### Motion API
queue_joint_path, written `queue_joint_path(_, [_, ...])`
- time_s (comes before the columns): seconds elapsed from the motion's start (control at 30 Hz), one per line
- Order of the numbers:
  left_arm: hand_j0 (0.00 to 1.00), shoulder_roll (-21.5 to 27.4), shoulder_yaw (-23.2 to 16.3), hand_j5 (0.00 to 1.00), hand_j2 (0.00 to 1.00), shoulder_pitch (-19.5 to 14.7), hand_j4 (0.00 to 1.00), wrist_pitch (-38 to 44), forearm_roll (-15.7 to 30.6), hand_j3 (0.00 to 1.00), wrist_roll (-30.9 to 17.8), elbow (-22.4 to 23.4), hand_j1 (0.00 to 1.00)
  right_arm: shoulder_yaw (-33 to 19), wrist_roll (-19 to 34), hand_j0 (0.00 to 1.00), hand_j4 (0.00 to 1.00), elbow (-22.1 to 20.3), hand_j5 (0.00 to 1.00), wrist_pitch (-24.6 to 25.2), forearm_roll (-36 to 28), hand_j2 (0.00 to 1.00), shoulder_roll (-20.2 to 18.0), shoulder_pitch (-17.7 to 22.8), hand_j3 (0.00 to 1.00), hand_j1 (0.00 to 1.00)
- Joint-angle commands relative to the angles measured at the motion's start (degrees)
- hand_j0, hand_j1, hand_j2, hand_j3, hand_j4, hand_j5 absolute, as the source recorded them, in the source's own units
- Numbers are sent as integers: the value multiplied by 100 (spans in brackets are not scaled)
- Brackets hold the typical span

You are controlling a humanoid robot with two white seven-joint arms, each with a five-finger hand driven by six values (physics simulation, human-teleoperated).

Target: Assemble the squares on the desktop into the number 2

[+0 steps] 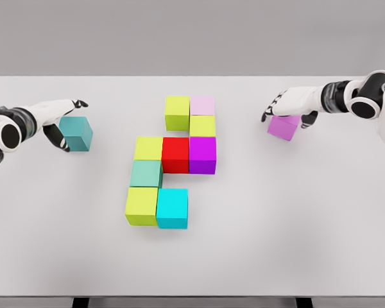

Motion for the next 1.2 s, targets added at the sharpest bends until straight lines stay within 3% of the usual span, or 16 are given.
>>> queue_joint_path(0.0, [100, -27, -34, 100, 100, 0, 100, -13, -90, 100, 2, 115, 100, -19, 1, 64, 64, -5, 64, 9, -23, 64, 10, 0, 64, 64])
queue_joint_path(0.13, [100, -89, -34, 100, 100, -9, 100, -22, -161, 100, 2, 186, 100, -72, 1, 40, 40, -40, 40, 9, -172, 40, 10, 0, 40, 40])
queue_joint_path(0.2, [96, -89, -104, 96, 96, -18, 96, -13, -161, 96, 2, 186, 96, -98, 1, 38, 38, -136, 38, 9, -268, 38, -7, 0, 38, 38])
queue_joint_path(0.27, [89, -89, -113, 89, 89, -18, 89, -4, -161, 89, 2, 186, 89, -116, 1, 39, 39, -522, 39, 9, -645, 39, -121, 9, 39, 39])
queue_joint_path(0.37, [79, -89, -139, 79, 79, -18, 79, -4, -161, 79, 2, 186, 79, -107, 1, 40, 40, -1410, 40, 9, -1182, 40, -411, 26, 40, 40])
queue_joint_path(0.47, [76, -89, -157, 76, 76, -18, 76, -4, -161, 76, 2, 186, 76, -107, 1, 40, 40, -2131, 40, 9, -1358, 40, -657, 202, 40, 40])
queue_joint_path(0.53, [75, -89, -166, 75, 75, -18, 75, 4, -161, 75, 2, 195, 75, -107, 1, 41, 41, -3194, 41, 9, -1683, 41, -1201, 527, 41, 41])
queue_joint_path(0.67, [65, -89, -192, 65, 65, -18, 65, 13, -152, 65, 2, 186, 65, -406, 1, 40, 40, -4618, 40, 9, -2202, 40, -2239, 1072, 40, 40])
queue_joint_path(0.77, [59, -89, -192, 59, 59, -18, 59, 13, -152, 59, 2, 186, 59, -424, 1, 40, 40, -4628, 40, 9, -2677, 40, -2398, 1248, 40, 40])
queue_joint_path(0.87, [52, -89, -183, 52, 52, -44, 52, 22, -152, 52, 2, 186, 52, -327, 1, 41, 41, -4628, 41, 9, -2712, 41, -2214, 1432, 41, 41])
queue_joint_path(0.97, [51, -89, -183, 51, 51, -114, 51, 48, -152, 51, 2, 186, 51, -81, 1, 41, 41, -4628, 41, 9, -2712, 41, -1923, 1450, 41, 41])
queue_joint_path(1.17, [49, -98, -166, 49, 49, -264, 49, 66, -135, 49, 2, 186, 49, -63, 1, 41, 41, -4637, 41, 9, -3143, 41, -1914, 1441, 41, 41])
